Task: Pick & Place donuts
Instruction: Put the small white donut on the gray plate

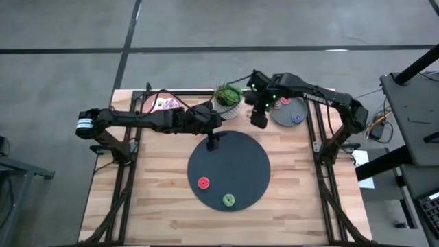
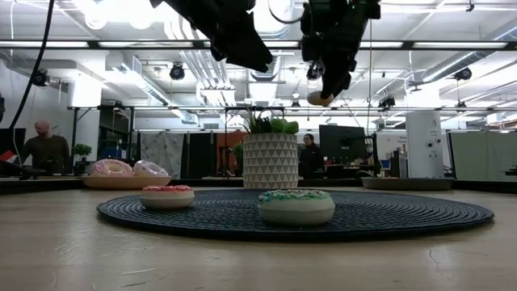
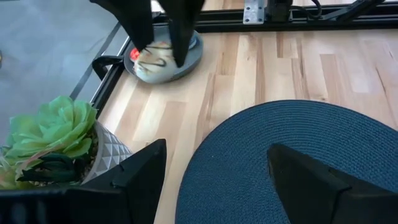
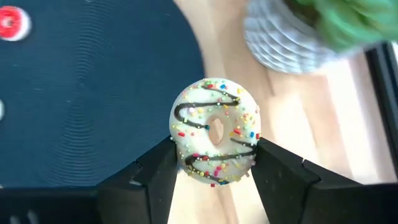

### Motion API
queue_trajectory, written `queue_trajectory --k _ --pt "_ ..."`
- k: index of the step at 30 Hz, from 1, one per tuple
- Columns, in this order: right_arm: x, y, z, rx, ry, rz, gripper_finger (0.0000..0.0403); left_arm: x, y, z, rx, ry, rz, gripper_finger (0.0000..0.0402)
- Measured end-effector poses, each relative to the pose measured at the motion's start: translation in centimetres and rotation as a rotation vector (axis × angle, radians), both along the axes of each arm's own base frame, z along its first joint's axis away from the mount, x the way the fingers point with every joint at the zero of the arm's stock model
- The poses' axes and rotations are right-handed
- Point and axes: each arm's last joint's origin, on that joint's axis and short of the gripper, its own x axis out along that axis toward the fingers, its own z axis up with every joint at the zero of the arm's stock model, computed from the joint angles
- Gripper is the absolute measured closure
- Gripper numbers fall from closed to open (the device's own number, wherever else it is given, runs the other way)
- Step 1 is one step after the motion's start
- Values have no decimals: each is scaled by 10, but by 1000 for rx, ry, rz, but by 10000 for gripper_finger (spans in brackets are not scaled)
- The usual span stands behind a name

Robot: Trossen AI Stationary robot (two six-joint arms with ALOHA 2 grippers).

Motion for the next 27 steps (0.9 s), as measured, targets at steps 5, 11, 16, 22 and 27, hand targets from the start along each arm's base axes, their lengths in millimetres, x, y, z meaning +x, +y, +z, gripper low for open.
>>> queue_trajectory --k 5,11,16,22,27 --pt "-14 -18 -4 13 32 -62 218 0 0 0 0 0 0 151" --pt "-38 -30 -13 28 61 -125 219 0 0 0 0 2 2 152" --pt "-59 -37 -25 46 74 -205 219 0 2 0 -1 3 6 152" --pt "-78 -43 -38 24 124 -326 218 -1 2 0 -2 2 7 152" --pt "-90 -49 -49 17 177 -380 220 -1 2 0 -2 2 7 152"
